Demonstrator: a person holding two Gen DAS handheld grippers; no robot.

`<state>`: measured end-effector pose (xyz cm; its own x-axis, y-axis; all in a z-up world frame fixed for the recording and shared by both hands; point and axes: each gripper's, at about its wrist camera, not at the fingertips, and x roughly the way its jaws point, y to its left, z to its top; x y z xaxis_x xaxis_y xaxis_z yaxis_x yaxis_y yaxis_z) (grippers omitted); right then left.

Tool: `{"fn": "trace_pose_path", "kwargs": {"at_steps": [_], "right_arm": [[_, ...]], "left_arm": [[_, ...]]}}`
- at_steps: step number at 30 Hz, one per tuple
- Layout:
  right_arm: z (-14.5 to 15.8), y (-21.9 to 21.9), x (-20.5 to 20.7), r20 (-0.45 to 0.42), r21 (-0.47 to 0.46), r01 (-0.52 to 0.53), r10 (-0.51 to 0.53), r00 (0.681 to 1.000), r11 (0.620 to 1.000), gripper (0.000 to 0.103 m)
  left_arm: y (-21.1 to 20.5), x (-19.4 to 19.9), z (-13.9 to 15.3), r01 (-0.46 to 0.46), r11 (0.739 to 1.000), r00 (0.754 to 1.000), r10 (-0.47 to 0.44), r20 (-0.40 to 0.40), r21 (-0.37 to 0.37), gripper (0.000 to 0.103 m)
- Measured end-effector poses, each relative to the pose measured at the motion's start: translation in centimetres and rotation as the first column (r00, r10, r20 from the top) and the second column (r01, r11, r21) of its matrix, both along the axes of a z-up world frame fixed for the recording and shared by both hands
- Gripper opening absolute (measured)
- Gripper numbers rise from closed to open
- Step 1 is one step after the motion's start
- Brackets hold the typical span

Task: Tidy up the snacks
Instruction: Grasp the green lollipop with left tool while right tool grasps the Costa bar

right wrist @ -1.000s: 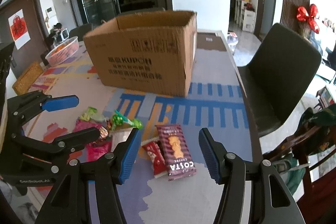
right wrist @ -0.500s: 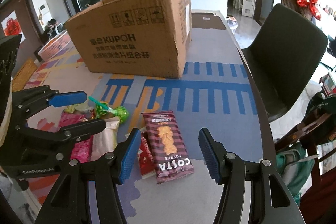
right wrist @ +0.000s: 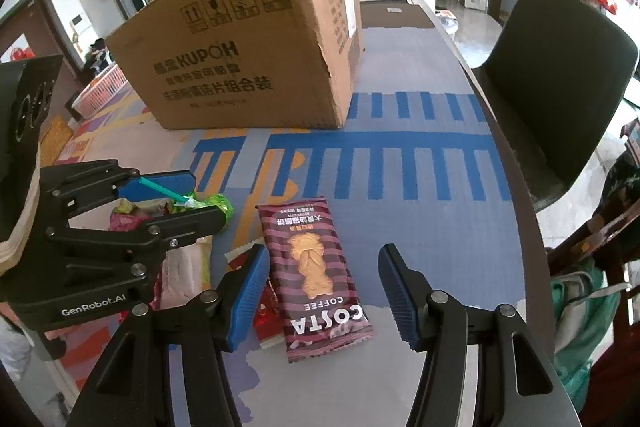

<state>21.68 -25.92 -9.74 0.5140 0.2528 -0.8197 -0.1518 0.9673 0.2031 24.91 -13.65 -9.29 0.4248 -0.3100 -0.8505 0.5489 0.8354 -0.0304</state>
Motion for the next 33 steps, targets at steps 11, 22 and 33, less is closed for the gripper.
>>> {"fn": "trace_pose_path", "kwargs": {"at_steps": [11, 22, 33], "right_arm": [[-0.6, 0.3, 0.3, -0.003, -0.015, -0.007, 0.007, 1.0, 1.0, 0.058], [-1.0, 0.7, 0.8, -0.022, -0.091, -0.079, 0.077, 0.997, 0.993, 0.058], [-1.1, 2.0, 0.8, -0.019, -0.192, -0.139, 0.138, 0.99, 0.972, 0.042]], "left_arm": [[-0.3, 0.8, -0.8, 0.019, 1.0, 0.999, -0.018, -0.03, 0.015, 0.025], [-1.8, 1.9, -1.8, 0.042, 0.998, 0.998, -0.039, -0.051, 0.049, 0.026], [-1.2, 2.0, -1.1, 0.001, 1.0, 0.999, 0.0, -0.04, 0.025, 0.026]]}}
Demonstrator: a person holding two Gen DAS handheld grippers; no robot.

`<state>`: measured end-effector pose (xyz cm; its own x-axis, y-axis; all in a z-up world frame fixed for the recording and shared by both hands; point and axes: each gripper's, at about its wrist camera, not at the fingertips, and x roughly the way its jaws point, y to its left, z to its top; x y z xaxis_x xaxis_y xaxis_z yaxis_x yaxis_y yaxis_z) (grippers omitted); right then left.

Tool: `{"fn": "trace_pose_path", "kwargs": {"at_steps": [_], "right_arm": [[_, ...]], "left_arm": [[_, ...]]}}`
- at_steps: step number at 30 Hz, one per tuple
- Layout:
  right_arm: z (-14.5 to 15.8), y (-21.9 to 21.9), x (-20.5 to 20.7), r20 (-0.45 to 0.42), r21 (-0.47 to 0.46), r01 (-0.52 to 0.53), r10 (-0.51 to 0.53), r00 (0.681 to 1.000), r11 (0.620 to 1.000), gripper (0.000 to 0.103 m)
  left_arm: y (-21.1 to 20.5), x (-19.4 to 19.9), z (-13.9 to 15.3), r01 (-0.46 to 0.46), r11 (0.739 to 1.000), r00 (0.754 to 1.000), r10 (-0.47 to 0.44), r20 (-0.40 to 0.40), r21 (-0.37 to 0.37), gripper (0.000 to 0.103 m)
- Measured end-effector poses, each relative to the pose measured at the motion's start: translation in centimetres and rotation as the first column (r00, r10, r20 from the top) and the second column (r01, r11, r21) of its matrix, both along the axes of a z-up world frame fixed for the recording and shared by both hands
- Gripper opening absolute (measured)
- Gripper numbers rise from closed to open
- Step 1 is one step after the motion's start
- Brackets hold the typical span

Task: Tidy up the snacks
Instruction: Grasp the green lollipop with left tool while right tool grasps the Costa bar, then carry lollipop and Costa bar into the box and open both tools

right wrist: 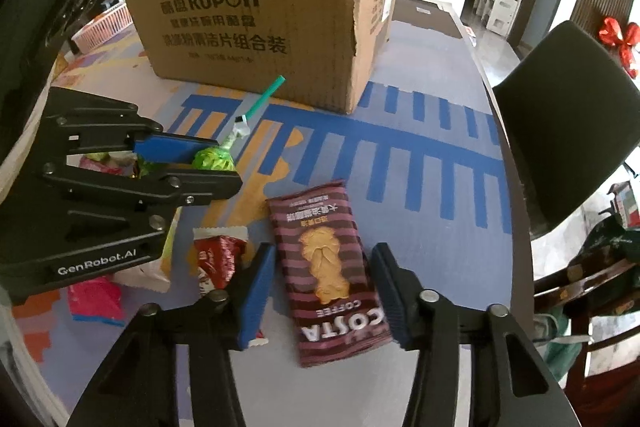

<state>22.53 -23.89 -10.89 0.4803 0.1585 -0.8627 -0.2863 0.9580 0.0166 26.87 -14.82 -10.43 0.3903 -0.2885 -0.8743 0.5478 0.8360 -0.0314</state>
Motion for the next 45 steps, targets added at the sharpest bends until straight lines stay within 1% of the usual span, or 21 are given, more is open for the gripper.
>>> {"fn": "trace_pose_path", "kwargs": {"at_steps": [2, 6, 11, 19, 28, 31, 39, 45], "right_arm": [[0.1, 0.0, 0.0, 0.004, 0.0, 0.006, -0.006, 1.0, 1.0, 0.04], [0.2, -0.3, -0.3, 0.011, 0.014, 0.024, -0.025, 1.0, 1.0, 0.038], [1.3, -0.5, -0.9, 0.04, 0.024, 0.04, -0.041, 0.998, 0.999, 0.038], [5.5, 0.0, -2.0, 0.128, 0.05, 0.06, -0.066, 0.99, 0.997, 0.038], [11.0, 1.2, -2.1, 0.229, 0.091, 0.059, -0.079, 0.97, 0.994, 0.038], [12.5, 1.6, -1.9, 0.253, 0.107, 0.057, -0.083, 0.964, 0.993, 0.038], [16.4, 3.2, -0.8, 0.312, 0.121, 0.036, -0.072, 0.947, 0.992, 0.038], [18.4, 4.1, 1.1, 0.338, 0.135, 0.018, -0.063, 0.939, 0.991, 0.038]], "left_arm": [[0.1, -0.3, 0.3, -0.011, 1.0, 1.0, 0.011, 0.007, 0.01, 0.026], [0.4, -1.1, 1.3, -0.015, 1.0, 0.999, 0.016, 0.035, -0.001, 0.026], [1.2, -2.1, 2.7, -0.031, 0.999, 0.998, 0.033, 0.051, -0.042, 0.025], [2.7, -3.4, 6.0, -0.068, 0.992, 0.993, 0.078, 0.093, -0.106, 0.026], [4.9, -4.0, 11.5, -0.092, 0.986, 0.973, 0.119, 0.196, -0.141, 0.026], [5.5, -3.9, 12.7, -0.099, 0.984, 0.967, 0.13, 0.218, -0.148, 0.025], [7.4, -2.6, 16.1, -0.124, 0.978, 0.952, 0.164, 0.258, -0.165, 0.025], [8.6, -0.4, 17.5, -0.139, 0.976, 0.944, 0.182, 0.275, -0.168, 0.025]]}}
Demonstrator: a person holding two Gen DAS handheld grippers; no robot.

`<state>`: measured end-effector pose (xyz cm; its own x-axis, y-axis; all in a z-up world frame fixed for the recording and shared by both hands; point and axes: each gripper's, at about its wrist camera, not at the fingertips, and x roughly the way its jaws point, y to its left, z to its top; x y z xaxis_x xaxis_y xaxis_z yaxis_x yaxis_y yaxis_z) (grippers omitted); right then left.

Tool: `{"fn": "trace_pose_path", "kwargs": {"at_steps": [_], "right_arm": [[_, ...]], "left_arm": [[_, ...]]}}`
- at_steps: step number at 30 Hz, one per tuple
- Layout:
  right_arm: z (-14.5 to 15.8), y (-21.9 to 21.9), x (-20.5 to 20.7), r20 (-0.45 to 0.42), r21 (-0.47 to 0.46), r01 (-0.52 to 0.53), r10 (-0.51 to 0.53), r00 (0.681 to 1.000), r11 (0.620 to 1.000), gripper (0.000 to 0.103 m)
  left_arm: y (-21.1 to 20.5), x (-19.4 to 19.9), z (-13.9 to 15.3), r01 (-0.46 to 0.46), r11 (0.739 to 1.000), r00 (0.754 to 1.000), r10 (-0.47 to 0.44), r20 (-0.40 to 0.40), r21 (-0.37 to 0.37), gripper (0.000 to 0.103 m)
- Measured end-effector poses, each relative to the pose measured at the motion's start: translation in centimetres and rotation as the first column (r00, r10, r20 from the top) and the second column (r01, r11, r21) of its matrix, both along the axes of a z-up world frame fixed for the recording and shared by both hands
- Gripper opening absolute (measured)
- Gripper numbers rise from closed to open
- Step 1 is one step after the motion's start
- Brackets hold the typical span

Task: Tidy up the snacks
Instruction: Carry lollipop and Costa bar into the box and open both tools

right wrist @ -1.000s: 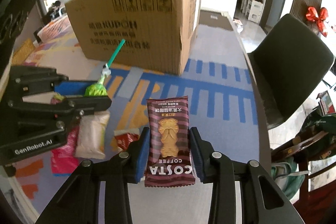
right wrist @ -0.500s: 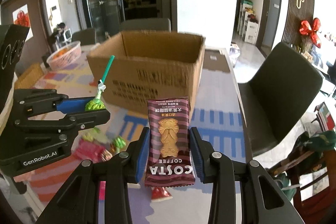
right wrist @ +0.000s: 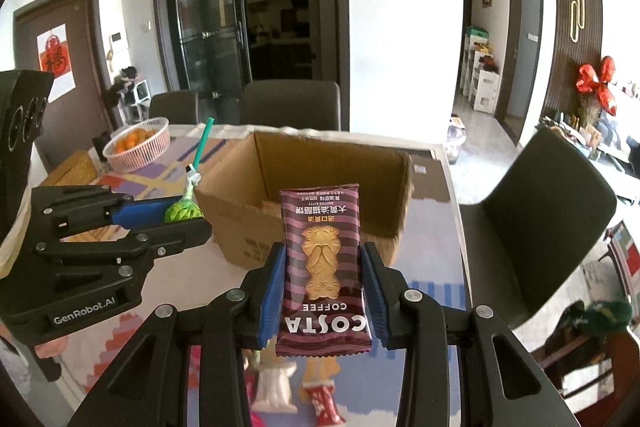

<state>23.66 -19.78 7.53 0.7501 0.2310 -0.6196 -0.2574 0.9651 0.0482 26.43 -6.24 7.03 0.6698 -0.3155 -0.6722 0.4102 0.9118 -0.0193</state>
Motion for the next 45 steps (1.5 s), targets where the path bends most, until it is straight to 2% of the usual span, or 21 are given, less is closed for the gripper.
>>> {"fn": "trace_pose_path", "kwargs": {"at_steps": [10, 17, 27, 31, 38, 45], "right_arm": [[0.4, 1.4, 5.3, -0.019, 0.0, -0.019, 0.019, 1.0, 1.0, 0.038], [-0.7, 1.5, 8.9, -0.052, -0.003, -0.024, 0.023, 0.998, 1.0, 0.038], [-2.0, 1.6, 12.2, -0.101, 0.007, -0.019, 0.019, 0.995, 1.0, 0.039], [-2.4, 1.3, 12.6, -0.112, -0.007, -0.004, 0.004, 0.994, 1.0, 0.046], [-2.2, 1.3, 10.8, -0.1, -0.042, -0.008, 0.003, 0.995, 0.999, 0.052], [-0.8, 1.6, 6.5, -0.044, -0.054, -0.023, 0.021, 0.999, 0.998, 0.053]], "left_arm": [[1.4, 4.3, 0.2, -0.035, 0.999, 0.999, 0.035, -0.018, 0.028, 0.025], [1.9, 7.9, -1.0, -0.046, 0.999, 0.996, 0.048, -0.076, 0.026, 0.025], [1.7, 10.8, -2.6, -0.063, 0.997, 0.989, 0.067, -0.13, 0.032, 0.026], [1.6, 10.4, -2.5, -0.084, 0.996, 0.99, 0.088, -0.114, 0.04, 0.046], [2.1, 8.0, -1.3, -0.105, 0.992, 0.992, 0.109, -0.06, 0.064, 0.053], [2.0, 3.5, 0.5, -0.097, 0.992, 0.995, 0.096, 0.022, 0.082, 0.056]]}}
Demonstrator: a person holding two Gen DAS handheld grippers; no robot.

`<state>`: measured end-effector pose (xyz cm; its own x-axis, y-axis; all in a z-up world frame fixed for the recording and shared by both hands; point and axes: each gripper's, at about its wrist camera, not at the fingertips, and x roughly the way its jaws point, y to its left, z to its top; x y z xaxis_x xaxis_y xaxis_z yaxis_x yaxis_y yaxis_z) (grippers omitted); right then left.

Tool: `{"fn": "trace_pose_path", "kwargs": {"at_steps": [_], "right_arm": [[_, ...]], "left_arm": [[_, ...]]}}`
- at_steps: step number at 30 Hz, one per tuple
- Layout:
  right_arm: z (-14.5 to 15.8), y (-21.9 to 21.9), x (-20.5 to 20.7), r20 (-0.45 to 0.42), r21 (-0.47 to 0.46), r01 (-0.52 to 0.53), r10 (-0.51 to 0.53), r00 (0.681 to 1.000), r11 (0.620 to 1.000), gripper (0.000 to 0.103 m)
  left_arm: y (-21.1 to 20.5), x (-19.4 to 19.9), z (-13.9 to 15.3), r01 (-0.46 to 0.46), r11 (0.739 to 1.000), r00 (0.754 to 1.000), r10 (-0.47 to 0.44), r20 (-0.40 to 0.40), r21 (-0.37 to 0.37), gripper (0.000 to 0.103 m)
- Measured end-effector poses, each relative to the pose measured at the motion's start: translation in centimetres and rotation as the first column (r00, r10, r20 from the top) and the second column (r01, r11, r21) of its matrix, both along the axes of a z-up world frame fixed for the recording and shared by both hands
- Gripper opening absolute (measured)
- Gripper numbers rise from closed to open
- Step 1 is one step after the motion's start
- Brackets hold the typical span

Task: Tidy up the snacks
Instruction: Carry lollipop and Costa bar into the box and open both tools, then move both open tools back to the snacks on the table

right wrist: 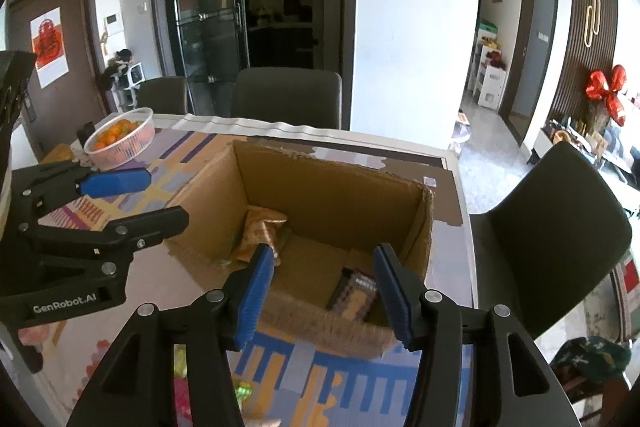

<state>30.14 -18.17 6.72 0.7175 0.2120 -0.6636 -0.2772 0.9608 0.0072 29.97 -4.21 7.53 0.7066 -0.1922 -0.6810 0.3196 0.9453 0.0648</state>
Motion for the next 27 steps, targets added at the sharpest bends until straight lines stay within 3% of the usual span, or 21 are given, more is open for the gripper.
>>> {"fn": "trace_pose_path", "kwargs": {"at_steps": [5, 14, 27], "right_arm": [[0.9, -0.4, -3.2, 0.034, -0.006, -0.003, 0.004, 0.999, 1.0, 0.053], [1.5, -0.9, -7.2, 0.076, -0.013, 0.026, -0.025, 0.997, 1.0, 0.068], [-2.8, -1.2, -10.6, 0.002, -0.065, 0.053, -0.053, 0.999, 0.996, 0.07]], "left_arm": [[-0.6, -3.0, 0.7, 0.029, 1.0, 0.999, -0.03, 0.037, 0.01, 0.058], [-0.8, -6.9, 0.0, 0.053, 0.999, 0.997, -0.053, 0.046, 0.012, 0.061], [-0.9, -10.5, -4.9, 0.062, 0.998, 0.998, -0.061, -0.033, 0.031, 0.062]]}}
